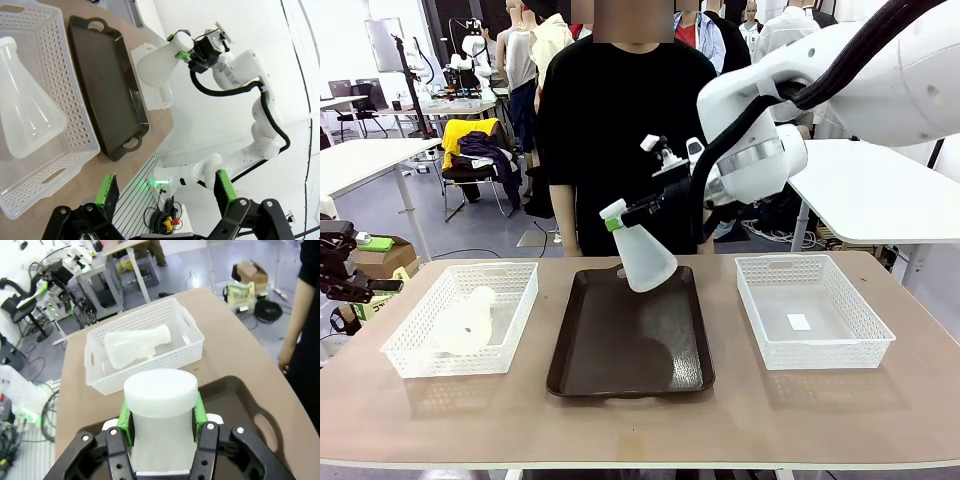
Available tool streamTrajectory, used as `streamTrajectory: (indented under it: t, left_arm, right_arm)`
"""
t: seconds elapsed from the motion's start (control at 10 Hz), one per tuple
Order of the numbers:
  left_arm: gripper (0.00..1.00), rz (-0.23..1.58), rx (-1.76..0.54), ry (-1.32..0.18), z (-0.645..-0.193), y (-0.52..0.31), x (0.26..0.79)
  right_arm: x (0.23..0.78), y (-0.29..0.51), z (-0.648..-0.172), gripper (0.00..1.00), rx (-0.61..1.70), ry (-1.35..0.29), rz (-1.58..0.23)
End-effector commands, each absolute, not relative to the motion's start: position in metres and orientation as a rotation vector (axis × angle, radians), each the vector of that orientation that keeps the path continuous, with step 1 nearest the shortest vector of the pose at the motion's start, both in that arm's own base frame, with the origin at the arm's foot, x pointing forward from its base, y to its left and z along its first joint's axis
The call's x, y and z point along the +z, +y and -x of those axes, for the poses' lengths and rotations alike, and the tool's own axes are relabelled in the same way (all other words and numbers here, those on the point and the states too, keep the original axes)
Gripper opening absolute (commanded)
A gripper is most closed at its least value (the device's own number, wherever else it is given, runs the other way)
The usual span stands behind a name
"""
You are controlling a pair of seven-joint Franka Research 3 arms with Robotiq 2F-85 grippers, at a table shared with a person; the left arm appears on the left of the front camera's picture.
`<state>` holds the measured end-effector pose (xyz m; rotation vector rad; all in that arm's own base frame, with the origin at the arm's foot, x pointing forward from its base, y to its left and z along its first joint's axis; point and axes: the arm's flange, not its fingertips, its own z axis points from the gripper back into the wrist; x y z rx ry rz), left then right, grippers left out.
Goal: Prepare the laboratory tools.
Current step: Place the picked Big flask upright in the Handle tray as instructed by the person.
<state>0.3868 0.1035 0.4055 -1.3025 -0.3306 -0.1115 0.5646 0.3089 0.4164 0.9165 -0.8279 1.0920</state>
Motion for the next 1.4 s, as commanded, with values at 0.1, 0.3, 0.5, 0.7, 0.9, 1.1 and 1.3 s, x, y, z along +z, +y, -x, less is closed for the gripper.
streamTrajectory:
  t: [0.1, 0.3, 0.5, 0.7, 0.9, 1.1, 1.3]
  left_arm:
    - [1.0, 1.306, -0.114, -0.339, -0.386, 0.104, 0.408]
    - [1.0, 1.306, -0.114, -0.339, -0.386, 0.104, 0.408]
    - [1.0, 1.306, -0.114, -0.339, -0.386, 0.104, 0.408]
    - [1.0, 1.306, -0.114, -0.339, -0.386, 0.104, 0.408]
    - [1.0, 1.306, -0.114, -0.339, -0.386, 0.104, 0.408]
    - [1.0, 1.306, -0.114, -0.339, -0.386, 0.104, 0.408]
    - [1.0, 1.306, -0.114, -0.339, -0.386, 0.104, 0.408]
  right_arm:
    - [0.388, 0.301, -0.571, 0.0, 1.216, -1.036, -0.971]
    - [0.368, 0.298, -0.573, 0.0, 1.183, -1.172, -1.068]
    - [0.351, 0.303, -0.572, 0.0, 1.114, -1.258, -1.064]
    - [0.347, 0.306, -0.57, 0.0, 1.07, -1.334, -1.019]
    - [0.345, 0.306, -0.569, 0.0, 1.057, -1.34, -1.015]
    - [0.338, 0.311, -0.565, 0.0, 1.044, -1.328, -1.04]
    - [0.326, 0.316, -0.563, 0.0, 1.028, -1.322, -1.049]
